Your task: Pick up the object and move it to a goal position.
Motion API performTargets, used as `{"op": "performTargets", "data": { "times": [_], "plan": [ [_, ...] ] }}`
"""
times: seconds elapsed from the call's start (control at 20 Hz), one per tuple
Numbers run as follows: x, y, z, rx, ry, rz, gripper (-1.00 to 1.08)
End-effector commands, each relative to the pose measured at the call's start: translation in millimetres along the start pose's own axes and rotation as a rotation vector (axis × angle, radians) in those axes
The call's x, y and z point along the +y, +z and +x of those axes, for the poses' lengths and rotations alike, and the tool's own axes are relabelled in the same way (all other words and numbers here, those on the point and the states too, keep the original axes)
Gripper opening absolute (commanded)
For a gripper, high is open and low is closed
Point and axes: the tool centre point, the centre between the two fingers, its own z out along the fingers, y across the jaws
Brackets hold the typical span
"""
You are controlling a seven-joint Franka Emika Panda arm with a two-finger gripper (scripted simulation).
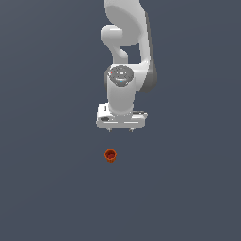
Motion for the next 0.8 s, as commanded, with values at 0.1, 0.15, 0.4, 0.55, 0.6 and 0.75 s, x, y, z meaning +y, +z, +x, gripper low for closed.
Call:
{"op": "performTargets", "data": {
  "times": [0.1,0.15,0.4,0.55,0.6,0.75],
  "plan": [
    [-1,-1,0,0.000,-0.004,0.000,1.00],
    [-1,-1,1,0.001,-0.008,0.000,1.00],
    [-8,-9,3,0.004,-0.045,-0.001,1.00],
    [-11,-12,3,0.005,-0.054,-0.001,1.00],
    [-11,-12,2,0.005,-0.053,-0.001,1.00],
    [-11,-11,3,0.005,-0.053,-0.001,1.00]
  ]
}}
